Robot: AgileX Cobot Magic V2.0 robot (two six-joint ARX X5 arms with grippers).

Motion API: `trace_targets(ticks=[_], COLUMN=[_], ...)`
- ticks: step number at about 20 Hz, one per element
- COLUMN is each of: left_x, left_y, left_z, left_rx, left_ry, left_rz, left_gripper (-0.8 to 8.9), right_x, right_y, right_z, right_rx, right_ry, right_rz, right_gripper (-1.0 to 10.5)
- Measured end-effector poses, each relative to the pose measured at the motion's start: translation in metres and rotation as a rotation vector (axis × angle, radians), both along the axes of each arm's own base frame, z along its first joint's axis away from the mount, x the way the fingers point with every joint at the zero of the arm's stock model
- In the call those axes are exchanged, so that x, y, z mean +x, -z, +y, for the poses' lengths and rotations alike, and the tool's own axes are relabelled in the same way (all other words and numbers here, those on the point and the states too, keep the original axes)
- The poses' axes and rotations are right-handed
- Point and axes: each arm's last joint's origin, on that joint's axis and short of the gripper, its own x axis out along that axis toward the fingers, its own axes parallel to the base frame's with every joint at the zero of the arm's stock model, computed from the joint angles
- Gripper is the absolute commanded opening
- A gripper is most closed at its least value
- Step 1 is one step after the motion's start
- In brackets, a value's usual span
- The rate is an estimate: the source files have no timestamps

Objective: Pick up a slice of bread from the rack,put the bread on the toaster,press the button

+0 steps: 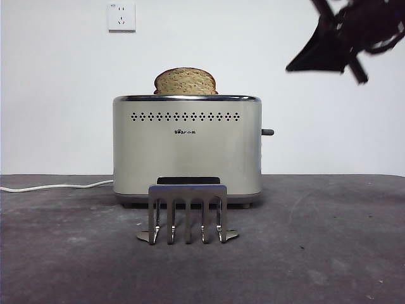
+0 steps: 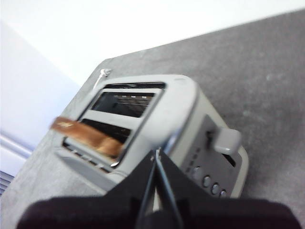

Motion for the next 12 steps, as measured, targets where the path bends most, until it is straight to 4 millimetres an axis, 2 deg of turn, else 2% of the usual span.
trace_targets(ticks=[5,12], left_x=[-0.023,-0.035], left_y=[-0.009,-0.01], left_z=[0.011,0.016], left_rx=[-0.062,-0.066], left_ry=[0.013,0.008], left_rz=[0.025,0.054], left_gripper=[3.23,3.23], right_x=[0.03,0.059], right_y=[0.02,0.028], right_z=[0.004,0.012], right_rx=[0.016,0.02], right_ry=[0.004,-0.006], right_rz=[0.07,0.077], right_gripper=[-0.1,-0.1])
